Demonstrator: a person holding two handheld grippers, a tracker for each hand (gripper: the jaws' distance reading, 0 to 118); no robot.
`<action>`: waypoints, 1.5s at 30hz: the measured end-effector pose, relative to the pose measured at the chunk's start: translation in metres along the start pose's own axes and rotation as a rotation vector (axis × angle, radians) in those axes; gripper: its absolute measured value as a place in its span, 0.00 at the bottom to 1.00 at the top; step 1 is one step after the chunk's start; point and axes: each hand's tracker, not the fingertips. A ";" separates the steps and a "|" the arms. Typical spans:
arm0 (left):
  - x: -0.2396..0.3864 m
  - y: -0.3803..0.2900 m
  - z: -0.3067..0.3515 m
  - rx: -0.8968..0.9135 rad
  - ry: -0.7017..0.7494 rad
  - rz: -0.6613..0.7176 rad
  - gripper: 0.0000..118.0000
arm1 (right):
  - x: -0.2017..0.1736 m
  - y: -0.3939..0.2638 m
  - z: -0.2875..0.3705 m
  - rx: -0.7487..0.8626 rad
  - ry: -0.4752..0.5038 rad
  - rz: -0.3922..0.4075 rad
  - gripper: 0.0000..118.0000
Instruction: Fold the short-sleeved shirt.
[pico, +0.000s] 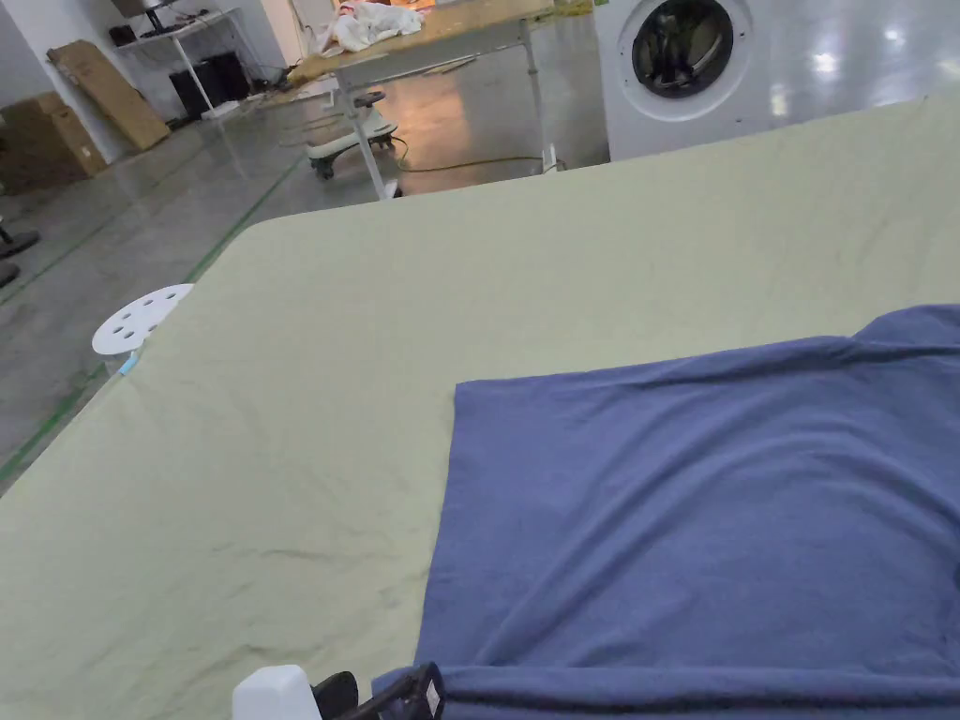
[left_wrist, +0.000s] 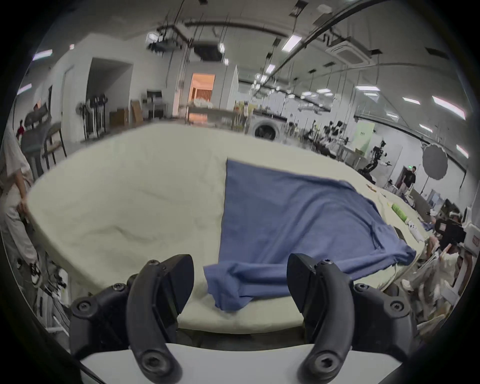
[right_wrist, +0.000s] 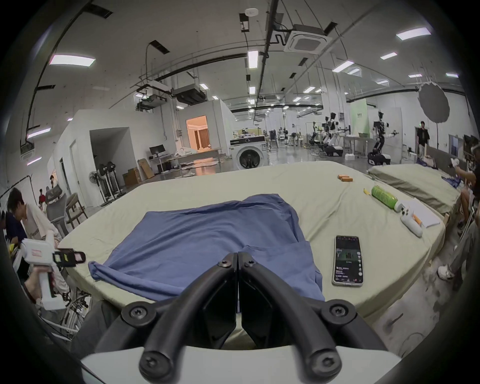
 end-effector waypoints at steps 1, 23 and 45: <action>-0.006 -0.001 -0.011 -0.012 -0.008 0.028 0.65 | 0.001 0.000 0.001 -0.003 -0.006 -0.003 0.00; 0.014 -0.012 -0.052 -0.125 0.037 -0.015 0.06 | 0.079 -0.048 -0.049 -0.206 -0.235 -0.064 0.56; 0.035 0.055 -0.039 0.058 0.026 -0.136 0.04 | 0.075 0.008 -0.124 -0.155 -0.109 0.030 0.07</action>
